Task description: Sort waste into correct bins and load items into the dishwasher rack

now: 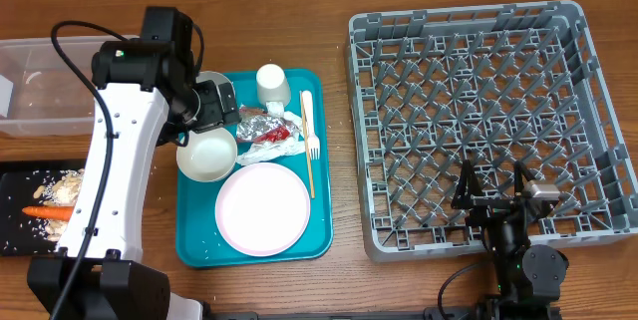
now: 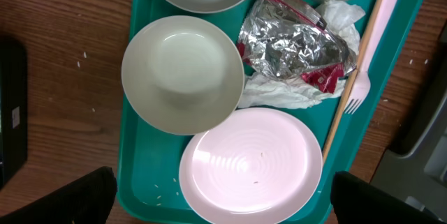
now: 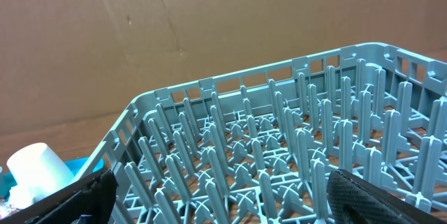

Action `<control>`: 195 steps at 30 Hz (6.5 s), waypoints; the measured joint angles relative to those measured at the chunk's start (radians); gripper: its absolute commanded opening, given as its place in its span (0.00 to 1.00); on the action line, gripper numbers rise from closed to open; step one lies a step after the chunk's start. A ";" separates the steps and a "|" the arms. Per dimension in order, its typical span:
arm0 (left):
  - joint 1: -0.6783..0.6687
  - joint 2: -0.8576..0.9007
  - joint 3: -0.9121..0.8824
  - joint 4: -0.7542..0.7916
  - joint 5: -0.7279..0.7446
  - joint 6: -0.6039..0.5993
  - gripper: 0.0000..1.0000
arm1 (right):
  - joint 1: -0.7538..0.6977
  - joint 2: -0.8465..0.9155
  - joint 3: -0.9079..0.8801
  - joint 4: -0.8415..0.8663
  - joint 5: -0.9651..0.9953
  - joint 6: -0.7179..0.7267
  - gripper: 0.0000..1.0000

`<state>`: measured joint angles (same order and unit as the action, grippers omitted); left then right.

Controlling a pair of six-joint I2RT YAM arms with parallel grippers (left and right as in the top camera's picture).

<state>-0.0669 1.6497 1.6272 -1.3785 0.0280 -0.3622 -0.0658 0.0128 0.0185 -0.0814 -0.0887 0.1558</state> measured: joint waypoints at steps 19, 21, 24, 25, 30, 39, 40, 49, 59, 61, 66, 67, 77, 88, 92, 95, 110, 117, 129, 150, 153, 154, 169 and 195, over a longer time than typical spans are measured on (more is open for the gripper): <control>0.362 -0.117 0.000 -0.006 -0.051 -0.209 1.00 | 0.000 0.000 0.000 -0.002 0.085 -0.040 1.00; 0.404 -0.143 0.000 -0.010 -0.057 -0.216 1.00 | 0.000 0.000 0.000 -0.002 0.094 -0.045 1.00; 0.452 -0.158 0.000 -0.013 -0.066 -0.224 1.00 | 0.000 0.000 0.000 0.006 0.097 -0.047 1.00; 0.465 -0.158 0.000 -0.013 -0.066 -0.233 1.00 | 0.000 0.000 0.000 0.021 0.097 -0.048 1.00; 0.486 -0.155 0.000 -0.012 -0.065 -0.268 1.00 | 0.000 -0.001 0.000 0.201 -0.022 0.052 1.00; 0.489 -0.146 0.000 0.002 -0.098 -0.291 1.00 | 0.000 -0.002 0.000 0.300 -0.248 0.262 1.00; 0.494 -0.146 0.000 0.013 -0.090 -0.291 1.00 | 0.000 -0.002 0.000 0.342 -0.276 0.285 1.00; 0.589 -0.146 0.000 0.029 -0.039 -0.294 1.00 | 0.000 0.013 0.065 0.446 -0.397 0.352 1.00; 0.650 -0.145 0.000 0.029 -0.010 -0.328 1.00 | 0.003 0.396 0.503 0.455 -0.589 0.364 1.00; 0.650 -0.144 0.000 0.029 0.000 -0.342 1.00 | 0.021 0.511 0.597 0.454 -0.648 0.359 1.00; 0.650 -0.144 0.000 0.032 0.014 -0.356 1.00 | 0.162 0.803 0.841 0.366 -0.754 0.280 1.00; 0.650 -0.144 0.000 0.032 0.016 -0.359 1.00 | 0.200 0.853 0.887 0.330 -0.764 0.248 1.00; 0.665 -0.143 0.000 0.032 0.017 -0.366 1.00 | 0.579 1.331 1.373 -0.364 -0.458 -0.059 1.00; 0.761 -0.140 0.000 0.036 -0.019 -0.369 1.00 | 0.745 1.657 1.482 -0.689 -0.163 -0.149 1.00; 0.761 -0.140 0.000 0.036 -0.021 -0.369 1.00 | 0.760 1.753 1.482 -0.755 -0.143 -0.153 1.00; 0.761 -0.140 0.000 0.036 -0.021 -0.369 1.00 | 0.761 1.799 1.482 -0.756 -0.161 -0.153 1.00; 0.761 -0.140 0.000 0.036 -0.021 -0.369 1.00 | 0.835 1.942 1.485 -0.824 -0.157 -0.182 0.90; 0.761 -0.140 0.000 0.036 -0.021 -0.369 1.00 | 0.929 2.011 1.485 -0.806 -0.063 -0.186 0.80; 0.761 -0.140 0.000 0.036 -0.021 -0.369 1.00 | 0.930 2.068 1.485 -0.789 -0.034 -0.185 0.68; 0.761 -0.139 0.000 0.036 -0.021 -0.369 1.00 | 0.930 2.074 1.485 -0.767 -0.027 -0.175 0.36; 0.761 -0.139 0.000 0.037 -0.021 -0.369 1.00 | 0.930 2.074 1.485 -0.764 -0.027 -0.171 0.37; 0.761 -0.139 0.000 0.036 -0.021 -0.369 1.00 | 0.930 2.074 1.485 -0.760 -0.027 -0.170 0.37; 0.761 -0.138 0.000 0.037 -0.021 -0.369 1.00 | 0.930 2.086 1.471 -0.749 -0.026 -0.160 0.43; 0.761 -0.138 0.000 0.036 -0.021 -0.369 1.00 | 0.923 2.088 1.570 -0.953 -0.037 -0.113 0.04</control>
<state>0.6937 1.5112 1.6276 -1.3422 0.0071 -0.7307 0.8570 2.1010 1.5883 -1.0348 -0.1261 0.0433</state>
